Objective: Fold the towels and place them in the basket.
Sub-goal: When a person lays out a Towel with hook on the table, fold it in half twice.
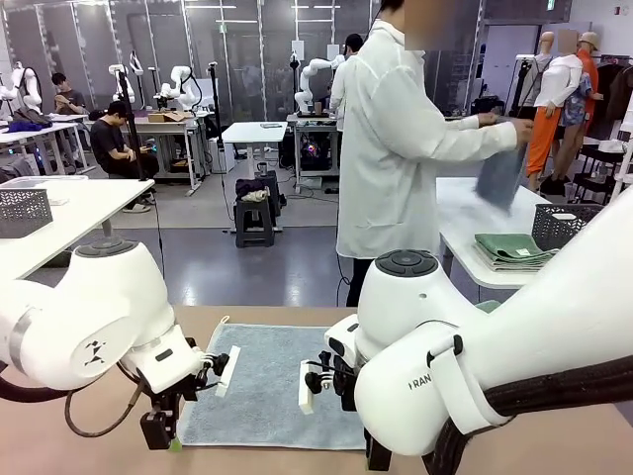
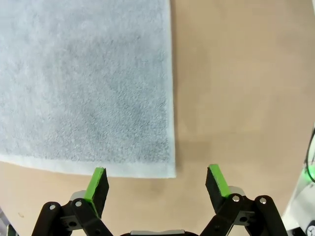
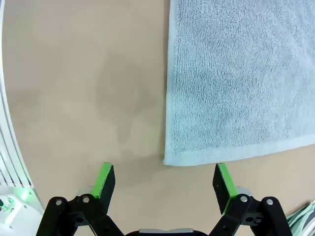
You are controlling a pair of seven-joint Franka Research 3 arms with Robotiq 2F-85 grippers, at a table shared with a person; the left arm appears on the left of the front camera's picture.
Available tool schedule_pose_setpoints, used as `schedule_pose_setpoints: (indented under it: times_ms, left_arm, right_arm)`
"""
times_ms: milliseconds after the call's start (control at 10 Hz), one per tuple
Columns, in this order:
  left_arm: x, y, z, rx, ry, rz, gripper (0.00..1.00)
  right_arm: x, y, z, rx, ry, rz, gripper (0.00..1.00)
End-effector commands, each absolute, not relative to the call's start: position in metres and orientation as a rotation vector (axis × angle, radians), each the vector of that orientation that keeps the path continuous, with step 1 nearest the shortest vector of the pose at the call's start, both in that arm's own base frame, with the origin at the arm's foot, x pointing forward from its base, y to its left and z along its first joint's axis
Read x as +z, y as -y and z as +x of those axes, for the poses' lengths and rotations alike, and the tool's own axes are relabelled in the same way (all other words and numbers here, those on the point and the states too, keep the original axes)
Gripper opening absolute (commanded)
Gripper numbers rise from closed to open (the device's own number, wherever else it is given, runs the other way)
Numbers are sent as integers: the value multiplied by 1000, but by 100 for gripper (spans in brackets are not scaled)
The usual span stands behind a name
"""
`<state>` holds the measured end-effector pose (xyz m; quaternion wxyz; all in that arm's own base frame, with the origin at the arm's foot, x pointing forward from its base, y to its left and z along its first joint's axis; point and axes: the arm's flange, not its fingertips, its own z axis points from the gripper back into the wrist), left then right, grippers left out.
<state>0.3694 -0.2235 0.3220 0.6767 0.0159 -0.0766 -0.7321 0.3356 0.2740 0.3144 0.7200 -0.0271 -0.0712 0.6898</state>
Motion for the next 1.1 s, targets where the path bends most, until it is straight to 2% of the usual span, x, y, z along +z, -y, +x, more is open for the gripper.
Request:
schedule_pose_setpoints:
  times_ms: [0,800,900,1000]
  left_arm:
    - [312,223,356,-1674,154,12,100]
    - [293,224,365,-1618,144,-4,100]
    - [291,225,368,-1620,139,4,98]
    - [290,225,369,-1609,148,4,84]
  right_arm:
    - [310,-277,338,1498,175,-34,100]
    - [297,-286,354,1482,131,-25,100]
    - [296,-286,357,1464,134,-30,80]
    - [295,-286,359,1459,136,-34,88]
